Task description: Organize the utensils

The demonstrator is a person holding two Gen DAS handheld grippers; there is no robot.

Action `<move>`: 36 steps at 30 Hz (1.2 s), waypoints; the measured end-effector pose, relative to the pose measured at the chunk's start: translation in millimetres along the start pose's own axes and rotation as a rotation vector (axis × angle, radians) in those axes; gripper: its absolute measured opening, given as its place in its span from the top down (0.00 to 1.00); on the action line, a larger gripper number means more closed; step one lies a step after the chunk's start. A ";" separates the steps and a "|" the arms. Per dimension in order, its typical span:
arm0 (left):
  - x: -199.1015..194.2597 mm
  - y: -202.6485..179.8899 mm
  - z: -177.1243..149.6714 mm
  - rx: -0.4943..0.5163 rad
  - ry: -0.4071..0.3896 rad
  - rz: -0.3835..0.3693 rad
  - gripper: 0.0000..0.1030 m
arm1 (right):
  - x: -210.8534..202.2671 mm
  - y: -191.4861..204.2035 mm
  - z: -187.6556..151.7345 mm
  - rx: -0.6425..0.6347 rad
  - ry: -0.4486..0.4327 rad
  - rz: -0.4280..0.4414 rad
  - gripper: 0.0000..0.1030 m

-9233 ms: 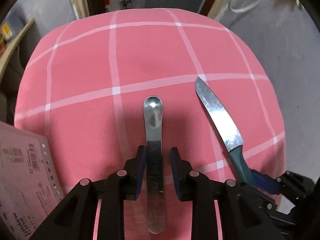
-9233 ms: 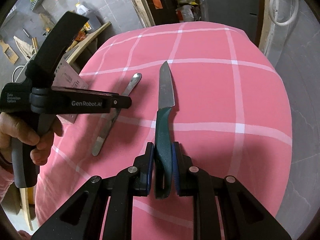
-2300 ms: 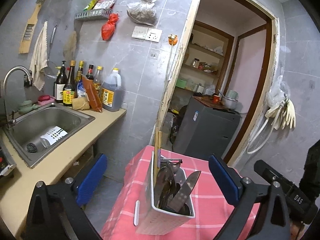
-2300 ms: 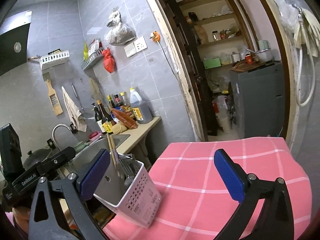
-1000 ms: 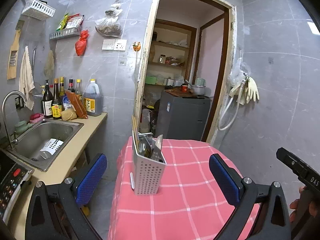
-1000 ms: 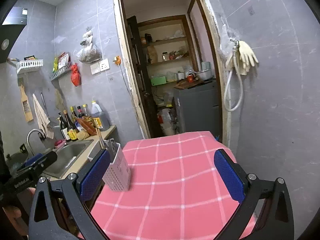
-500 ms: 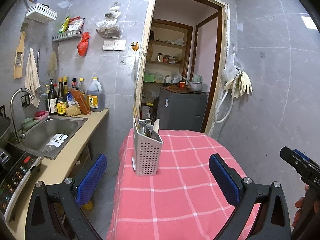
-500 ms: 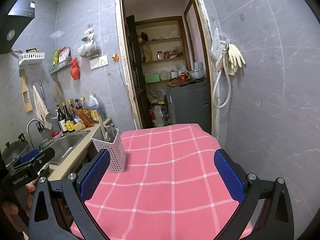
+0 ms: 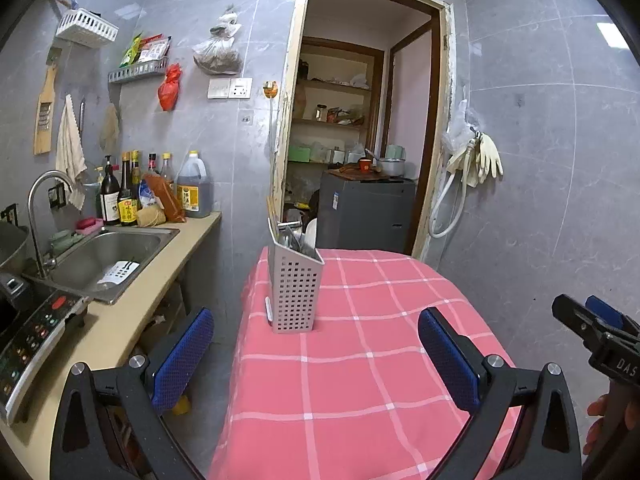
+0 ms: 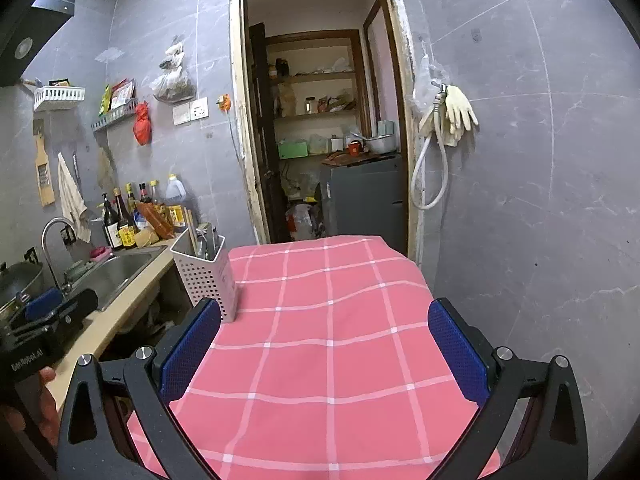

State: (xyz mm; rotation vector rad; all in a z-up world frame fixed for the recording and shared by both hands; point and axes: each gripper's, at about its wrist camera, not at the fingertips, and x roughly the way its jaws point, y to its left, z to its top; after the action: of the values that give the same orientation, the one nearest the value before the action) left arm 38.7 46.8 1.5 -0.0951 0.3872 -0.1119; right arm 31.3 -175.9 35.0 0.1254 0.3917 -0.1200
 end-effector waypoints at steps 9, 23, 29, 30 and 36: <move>0.4 -0.7 -7.6 -0.001 0.019 -0.003 0.00 | -0.7 0.6 -5.0 -0.011 0.008 0.002 0.01; -0.7 -1.0 -2.8 -0.007 -0.001 0.000 0.00 | -1.2 4.4 -3.8 -0.009 -0.005 0.008 0.01; -1.1 0.8 -1.9 -0.008 -0.004 -0.001 0.00 | -1.4 7.6 -3.0 -0.008 -0.009 0.009 0.01; -1.4 1.0 -1.3 -0.008 -0.004 -0.001 0.00 | -1.2 7.4 -2.7 -0.008 -0.009 0.009 0.01; -1.5 1.2 -1.2 -0.009 -0.004 -0.001 0.00 | -2.3 7.6 -1.7 -0.009 -0.011 0.008 0.01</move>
State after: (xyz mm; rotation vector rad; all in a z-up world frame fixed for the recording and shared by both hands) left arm 37.0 48.0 0.8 -0.1041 0.3838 -0.1106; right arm 29.6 -167.9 35.1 0.1171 0.3807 -0.1113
